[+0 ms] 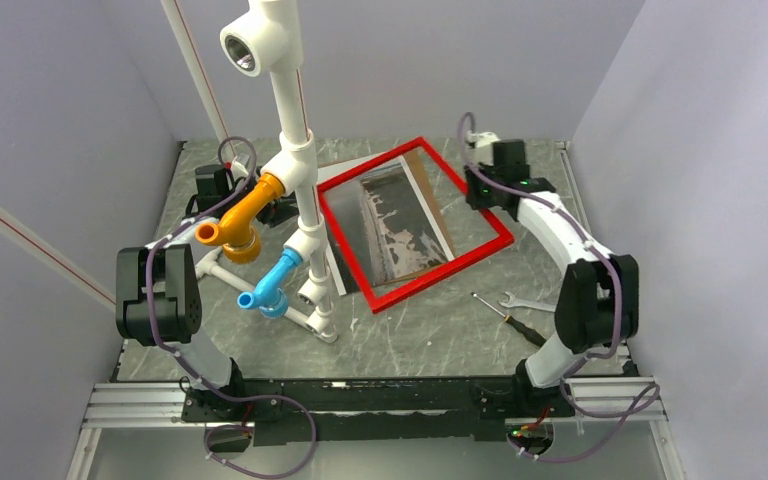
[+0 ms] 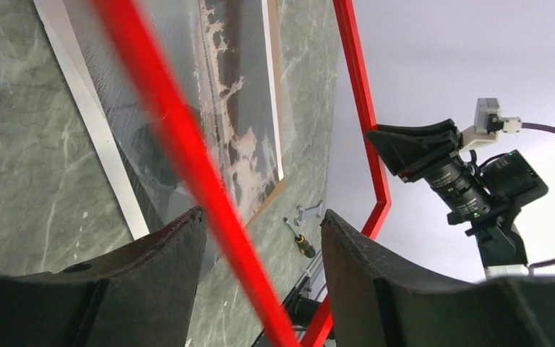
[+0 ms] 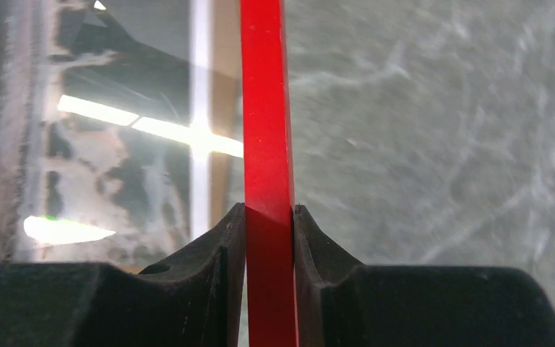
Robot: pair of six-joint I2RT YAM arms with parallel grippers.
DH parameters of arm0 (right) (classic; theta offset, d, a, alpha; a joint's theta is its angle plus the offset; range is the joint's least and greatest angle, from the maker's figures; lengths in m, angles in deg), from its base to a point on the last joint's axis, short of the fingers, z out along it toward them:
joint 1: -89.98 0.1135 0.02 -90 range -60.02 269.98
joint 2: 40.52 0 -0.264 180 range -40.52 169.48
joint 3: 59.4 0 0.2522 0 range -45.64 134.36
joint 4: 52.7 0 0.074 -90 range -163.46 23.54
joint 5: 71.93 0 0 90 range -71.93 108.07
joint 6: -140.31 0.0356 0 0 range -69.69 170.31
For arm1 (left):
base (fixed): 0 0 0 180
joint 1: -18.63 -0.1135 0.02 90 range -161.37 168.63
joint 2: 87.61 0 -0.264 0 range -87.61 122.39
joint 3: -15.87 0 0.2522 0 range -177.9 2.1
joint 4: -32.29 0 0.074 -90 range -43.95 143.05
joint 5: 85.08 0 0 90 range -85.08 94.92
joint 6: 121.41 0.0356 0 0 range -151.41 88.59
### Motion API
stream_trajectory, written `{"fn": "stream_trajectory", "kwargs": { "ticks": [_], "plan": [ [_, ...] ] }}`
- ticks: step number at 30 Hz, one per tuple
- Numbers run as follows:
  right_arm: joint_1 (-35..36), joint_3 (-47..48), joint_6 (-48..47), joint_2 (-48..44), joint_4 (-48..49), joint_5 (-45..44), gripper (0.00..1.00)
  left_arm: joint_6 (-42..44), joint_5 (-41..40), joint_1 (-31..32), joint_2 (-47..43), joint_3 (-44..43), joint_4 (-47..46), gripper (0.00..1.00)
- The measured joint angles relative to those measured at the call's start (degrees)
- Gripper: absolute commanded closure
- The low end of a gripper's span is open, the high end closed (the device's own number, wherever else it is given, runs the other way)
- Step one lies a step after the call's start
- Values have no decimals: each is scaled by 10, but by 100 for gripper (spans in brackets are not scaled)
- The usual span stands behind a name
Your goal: Take the photo out of the frame
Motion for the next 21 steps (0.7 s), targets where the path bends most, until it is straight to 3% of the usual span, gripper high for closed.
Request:
{"fn": "stream_trajectory", "kwargs": {
  "ticks": [6, 13, 14, 17, 18, 19, 21],
  "plan": [
    [-120, -82, 39, -53, 28, 41, 100, -11, 6, 0, 0, 0, -9, 37],
    [-147, -99, 48, -57, 33, 31, 100, -20, 14, 1, 0, 0, -22, 37],
    [-155, -99, 45, -56, 33, 20, 93, -21, 14, 1, 0, 0, -23, 37],
    [-172, -87, 32, -31, 29, -33, 35, -21, 14, 4, 0, 0, -25, 37],
    [-173, -81, 35, -20, 29, -51, 11, -22, 14, 5, 0, 0, -26, 37],
    [-172, -69, 33, -1, 29, -88, 2, -23, 15, 5, 0, 0, -29, 37],
    [-167, -49, 45, 26, 23, -144, 0, -24, 15, 7, 1, 0, -32, 37]
  ]
}}
